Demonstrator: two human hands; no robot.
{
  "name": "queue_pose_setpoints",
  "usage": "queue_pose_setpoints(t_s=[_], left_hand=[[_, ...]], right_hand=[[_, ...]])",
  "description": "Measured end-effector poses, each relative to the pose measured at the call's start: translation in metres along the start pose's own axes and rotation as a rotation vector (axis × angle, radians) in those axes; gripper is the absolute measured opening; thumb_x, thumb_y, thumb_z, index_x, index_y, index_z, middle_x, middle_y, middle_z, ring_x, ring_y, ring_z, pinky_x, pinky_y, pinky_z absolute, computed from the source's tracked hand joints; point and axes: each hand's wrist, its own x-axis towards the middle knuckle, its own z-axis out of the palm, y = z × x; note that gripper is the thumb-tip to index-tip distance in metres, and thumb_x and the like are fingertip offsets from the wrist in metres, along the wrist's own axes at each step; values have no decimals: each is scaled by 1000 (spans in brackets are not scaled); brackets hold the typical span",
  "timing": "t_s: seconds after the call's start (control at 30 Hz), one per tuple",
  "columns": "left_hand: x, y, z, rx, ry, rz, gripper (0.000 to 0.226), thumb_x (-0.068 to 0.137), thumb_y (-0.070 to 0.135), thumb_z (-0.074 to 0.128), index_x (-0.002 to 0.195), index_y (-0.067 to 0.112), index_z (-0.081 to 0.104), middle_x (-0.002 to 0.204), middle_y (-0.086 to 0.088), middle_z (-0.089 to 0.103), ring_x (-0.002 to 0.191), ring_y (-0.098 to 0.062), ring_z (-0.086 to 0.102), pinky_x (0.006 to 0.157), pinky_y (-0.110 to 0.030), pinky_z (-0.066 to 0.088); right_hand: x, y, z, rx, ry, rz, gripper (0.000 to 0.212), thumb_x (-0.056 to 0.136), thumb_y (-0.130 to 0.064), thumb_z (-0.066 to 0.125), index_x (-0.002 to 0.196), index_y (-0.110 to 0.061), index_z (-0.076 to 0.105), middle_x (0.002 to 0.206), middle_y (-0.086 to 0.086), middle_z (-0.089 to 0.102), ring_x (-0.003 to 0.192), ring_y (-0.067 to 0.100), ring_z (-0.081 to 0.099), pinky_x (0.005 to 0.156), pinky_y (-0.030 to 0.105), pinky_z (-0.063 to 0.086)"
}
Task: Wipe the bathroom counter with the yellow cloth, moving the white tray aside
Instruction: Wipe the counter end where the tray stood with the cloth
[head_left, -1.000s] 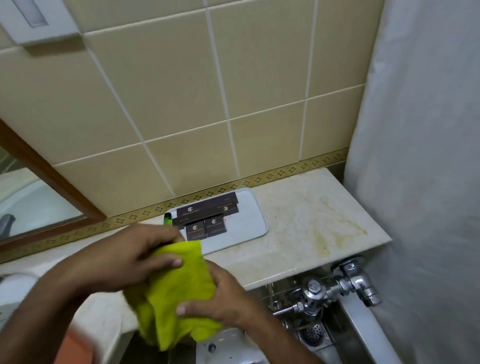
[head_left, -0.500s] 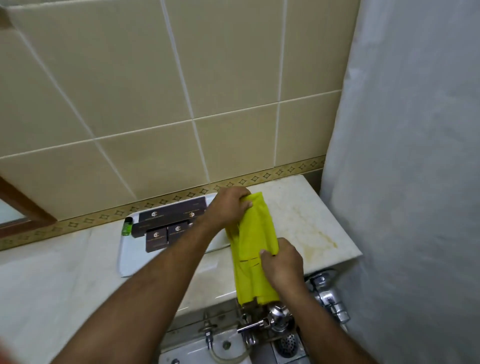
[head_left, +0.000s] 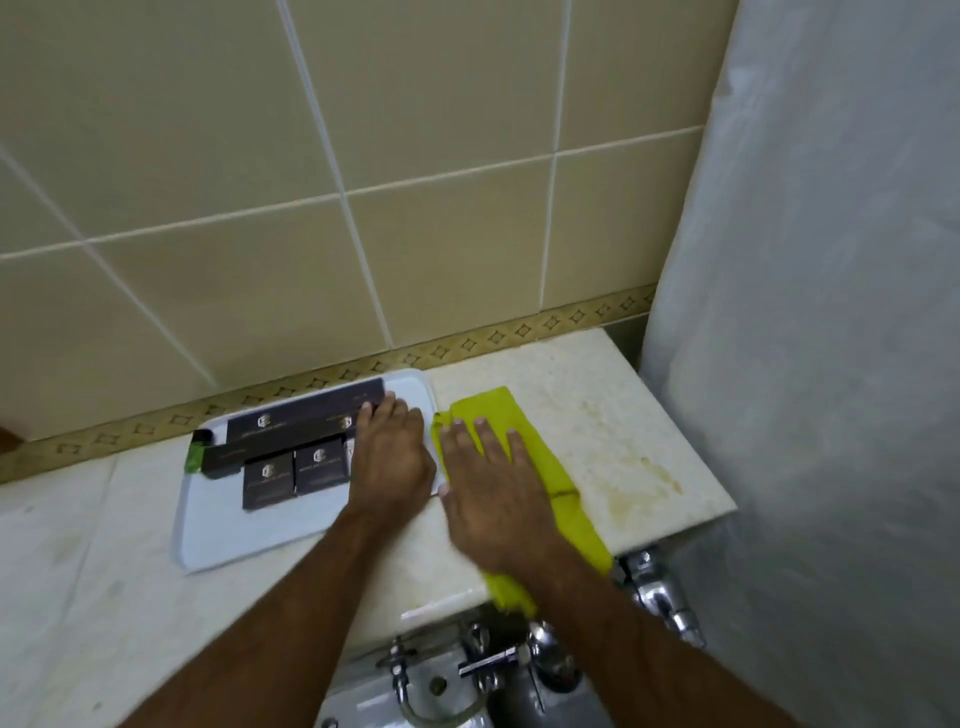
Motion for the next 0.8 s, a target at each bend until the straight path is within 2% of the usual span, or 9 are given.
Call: queue_pose_setpoints(t_s=[0.1, 0.23, 0.43, 0.6, 0.73, 0.8], left_hand=[[-4, 0, -2, 3, -15, 23, 52, 80, 24, 32, 119, 4, 59, 132, -19, 57, 137, -31, 40, 117, -48, 15], [-3, 4, 0, 39, -16, 6, 54, 88, 24, 31, 134, 4, 51, 147, -17, 47, 143, -28, 33, 120, -47, 10], [-2, 5, 4, -54, 16, -51, 56, 100, 36, 28, 144, 3, 40, 155, -15, 36, 149, -26, 21, 122, -45, 3], [-2, 7, 4, -49, 8, -35, 60, 101, 35, 21, 149, -1, 27, 159, -18, 24, 150, -30, 10, 123, -45, 2], [-3, 8, 4, -45, -10, -48, 61, 101, 33, 19, 149, -4, 24, 160, -21, 20, 150, -32, 9, 123, -45, 4], [-3, 10, 4, -35, -6, -49, 60, 101, 32, 19, 148, -5, 25, 159, -23, 22, 150, -33, 10, 123, -46, 4]], right_hand=[[8, 26, -3, -3, 42, -53, 63, 98, -45, 32, 152, -13, 40, 160, 11, 38, 149, 34, 32, 118, 56, 29], [51, 60, -9, -96, 0, 18, 53, 97, -47, 32, 149, -37, 40, 164, 6, 30, 152, 37, 22, 119, 63, 16], [76, 100, -17, -89, -12, 68, 52, 97, -44, 33, 149, -40, 38, 163, -2, 35, 150, 31, 28, 120, 58, 17], [53, 146, -30, -109, 5, 193, 54, 101, -42, 35, 154, -33, 33, 164, 2, 32, 151, 32, 27, 121, 56, 20], [10, 167, -35, -66, 76, 367, 73, 99, -41, 42, 156, -2, 19, 161, 22, 31, 149, 34, 29, 121, 54, 22], [-14, 163, -38, -43, 61, 436, 74, 99, -40, 43, 155, 3, 19, 161, 26, 28, 150, 37, 27, 121, 53, 22]])
